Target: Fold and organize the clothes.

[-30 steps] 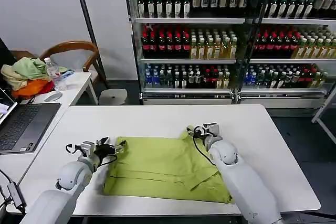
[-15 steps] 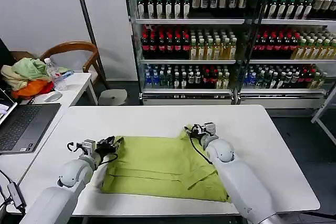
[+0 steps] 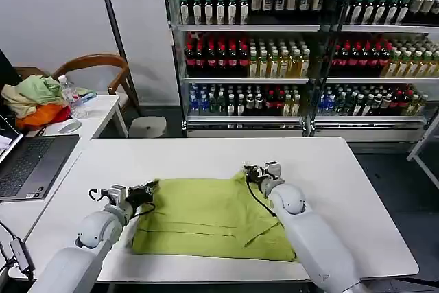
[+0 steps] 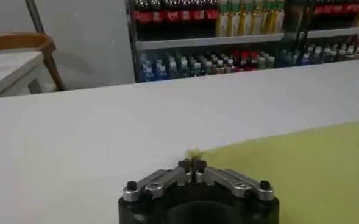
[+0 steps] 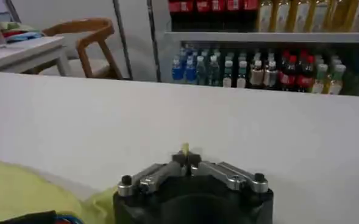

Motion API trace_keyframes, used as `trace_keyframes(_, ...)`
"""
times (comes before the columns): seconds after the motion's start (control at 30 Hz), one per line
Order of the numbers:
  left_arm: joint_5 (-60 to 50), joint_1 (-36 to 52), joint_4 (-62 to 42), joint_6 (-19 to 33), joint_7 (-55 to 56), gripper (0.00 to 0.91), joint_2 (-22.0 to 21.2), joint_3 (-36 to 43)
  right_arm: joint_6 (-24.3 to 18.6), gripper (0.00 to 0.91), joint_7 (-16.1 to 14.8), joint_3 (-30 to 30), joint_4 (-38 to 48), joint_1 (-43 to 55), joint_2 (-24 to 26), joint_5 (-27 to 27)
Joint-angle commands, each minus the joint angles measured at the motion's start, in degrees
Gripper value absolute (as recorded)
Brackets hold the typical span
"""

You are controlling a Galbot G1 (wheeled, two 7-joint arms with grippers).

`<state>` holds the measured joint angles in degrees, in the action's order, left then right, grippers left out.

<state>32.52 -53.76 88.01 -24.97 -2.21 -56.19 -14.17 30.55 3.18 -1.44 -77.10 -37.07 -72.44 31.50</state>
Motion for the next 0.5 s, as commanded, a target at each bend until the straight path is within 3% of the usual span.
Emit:
trace_keyframes(0.03, 2.18, -3.25, 4.56, 1.34, -0.01, 0.05, 1.21, -1.52, 1.81, 0.0, 3.1, -1.44, -18.01, -7.17, 6.52, 3.93)
trace_keyframes(0.5, 4.5, -14.93, 15.78, 2.61, 0.0, 0.05, 4.14, -6.9, 1.73, 0.0, 4.46, -8.61, -34.49, -23.44, 12.55, 4.16)
